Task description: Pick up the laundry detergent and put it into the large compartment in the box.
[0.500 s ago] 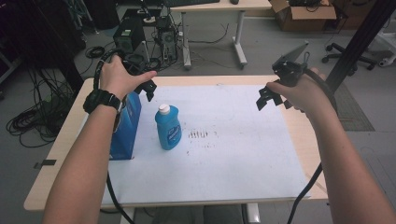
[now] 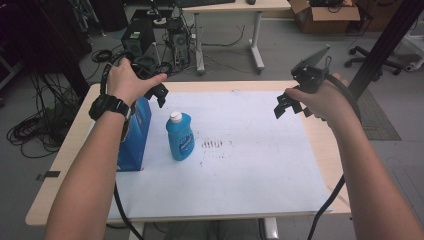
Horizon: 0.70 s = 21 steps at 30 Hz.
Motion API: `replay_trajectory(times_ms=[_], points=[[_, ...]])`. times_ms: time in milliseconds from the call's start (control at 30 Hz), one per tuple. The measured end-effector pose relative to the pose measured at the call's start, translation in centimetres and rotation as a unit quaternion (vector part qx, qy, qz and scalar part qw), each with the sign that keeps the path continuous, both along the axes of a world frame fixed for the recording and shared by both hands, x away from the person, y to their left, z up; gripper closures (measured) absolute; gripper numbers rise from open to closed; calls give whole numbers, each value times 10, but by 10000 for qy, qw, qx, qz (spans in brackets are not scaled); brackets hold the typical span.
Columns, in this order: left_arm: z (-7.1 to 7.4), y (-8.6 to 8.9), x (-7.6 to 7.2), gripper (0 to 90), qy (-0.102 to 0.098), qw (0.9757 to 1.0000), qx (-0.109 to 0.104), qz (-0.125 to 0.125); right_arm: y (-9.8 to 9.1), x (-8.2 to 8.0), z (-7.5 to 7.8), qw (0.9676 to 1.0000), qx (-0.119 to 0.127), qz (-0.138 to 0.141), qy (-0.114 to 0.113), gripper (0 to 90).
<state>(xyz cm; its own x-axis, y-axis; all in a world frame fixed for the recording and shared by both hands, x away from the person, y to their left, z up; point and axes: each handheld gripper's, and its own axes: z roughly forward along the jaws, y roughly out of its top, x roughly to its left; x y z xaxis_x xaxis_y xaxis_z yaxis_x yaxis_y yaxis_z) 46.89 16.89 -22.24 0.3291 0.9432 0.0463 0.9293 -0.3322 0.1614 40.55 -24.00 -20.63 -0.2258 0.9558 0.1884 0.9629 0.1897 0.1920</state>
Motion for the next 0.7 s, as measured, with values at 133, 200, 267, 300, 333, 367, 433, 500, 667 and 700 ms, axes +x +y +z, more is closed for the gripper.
replay_trajectory(times_ms=[133, 200, 267, 300, 333, 367, 433, 500, 667, 700], points=[[4, -1, -1, 41, -13, 10000, 3, -39, -2, -1, 1, 10000, -20, -2, -26, 61], [6, -2, -3, 41, -43, 10000, -8, -50, -3, -2, 1, 10000, -18, 0, -27, 61], [9, -3, -4, 41, -59, 9999, -23, -83, -3, -3, 1, 10000, -12, -1, -20, 61], [11, -4, -6, 40, -72, 9999, -41, -96, -3, -4, 1, 10000, -3, -12, -21, 62], [12, -4, -7, 40, -83, 9999, -36, -122, -3, -4, 1, 10000, -3, -12, -21, 62], [16, -6, -9, 41, -102, 9998, -41, -164, -4, -5, 2, 10000, 2, 17, -32, 62], [18, -7, -10, 40, -110, 9998, -43, -186, -4, -6, 2, 10000, 0, 21, -50, 62], [21, -9, -12, 40, -120, 9996, -23, -235, -4, -7, 2, 10000, 13, 20, -45, 63], [28, -16, -18, 40, -156, 9990, -101, -414, -4, -9, 3, 10000, 27, 56, -62, 64], [30, -18, -20, 39, -155, 9987, -93, -468, -4, -11, 4, 10000, 33, 55, -68, 65]])
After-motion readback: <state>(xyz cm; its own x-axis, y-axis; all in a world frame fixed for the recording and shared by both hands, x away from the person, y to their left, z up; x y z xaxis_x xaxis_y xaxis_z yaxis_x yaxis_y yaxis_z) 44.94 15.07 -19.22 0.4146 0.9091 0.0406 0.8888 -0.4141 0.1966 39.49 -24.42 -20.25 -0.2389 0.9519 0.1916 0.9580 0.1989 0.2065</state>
